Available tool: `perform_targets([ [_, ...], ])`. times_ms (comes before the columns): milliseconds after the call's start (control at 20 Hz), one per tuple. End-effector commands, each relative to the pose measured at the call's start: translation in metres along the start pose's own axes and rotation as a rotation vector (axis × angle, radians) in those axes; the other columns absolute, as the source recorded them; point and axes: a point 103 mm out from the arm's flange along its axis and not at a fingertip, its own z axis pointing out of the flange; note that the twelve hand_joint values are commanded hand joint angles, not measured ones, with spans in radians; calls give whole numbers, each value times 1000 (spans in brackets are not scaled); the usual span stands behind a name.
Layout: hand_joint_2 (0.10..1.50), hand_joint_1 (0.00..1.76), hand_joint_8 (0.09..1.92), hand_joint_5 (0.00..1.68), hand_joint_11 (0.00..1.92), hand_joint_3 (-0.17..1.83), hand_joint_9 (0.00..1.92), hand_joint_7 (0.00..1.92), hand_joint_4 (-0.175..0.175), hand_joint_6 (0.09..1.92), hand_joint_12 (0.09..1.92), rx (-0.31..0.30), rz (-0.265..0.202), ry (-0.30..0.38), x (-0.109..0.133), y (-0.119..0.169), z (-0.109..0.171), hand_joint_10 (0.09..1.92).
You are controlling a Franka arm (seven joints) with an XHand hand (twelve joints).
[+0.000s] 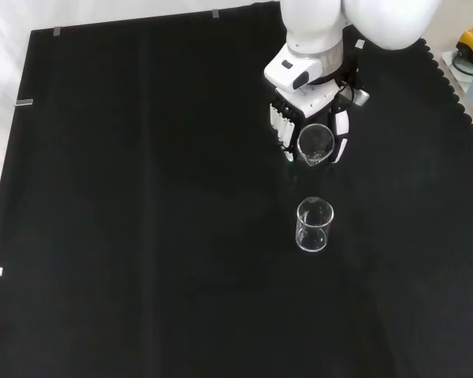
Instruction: Place the beaker back on the table.
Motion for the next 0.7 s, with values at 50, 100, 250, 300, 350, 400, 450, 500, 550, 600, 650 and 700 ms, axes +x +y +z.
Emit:
perform_targets([
  [50,556,1439,504,1403,1350,700,1594,1430,-175,405,685,-44,-27,91,-10,-1,18,87],
  [100,557,1439,505,1403,1351,699,1594,1429,-175,405,685,-45,-34,105,-12,0,20,87],
  [250,558,1439,507,1402,1351,696,1593,1428,-175,406,685,-55,-52,145,-15,1,27,87],
  [300,559,1439,508,1402,1351,696,1593,1427,-175,406,685,-58,-57,157,-17,2,29,87],
  [350,559,1439,508,1402,1350,695,1593,1427,-175,406,685,-60,-60,169,-18,2,31,87],
  [400,560,1439,509,1402,1350,695,1593,1426,-175,406,685,-62,-61,181,-20,3,34,87],
  [450,560,1439,509,1402,1350,694,1593,1426,-175,406,685,-63,-62,194,-21,4,37,87],
  [500,561,1439,510,1401,1349,693,1593,1425,-175,406,685,-63,-62,207,-23,4,39,87],
  [550,561,1439,510,1401,1349,692,1593,1425,-175,406,685,-64,-60,224,-26,5,42,87],
  [600,562,1439,510,1401,1349,691,1592,1425,-175,406,686,-67,-58,241,-28,6,44,87],
  [650,562,1439,511,1400,1349,690,1592,1424,-175,406,686,-70,-58,256,-30,7,46,87],
  [700,563,1438,511,1400,1349,689,1592,1424,-175,406,686,-73,-60,272,-32,8,48,87],
])
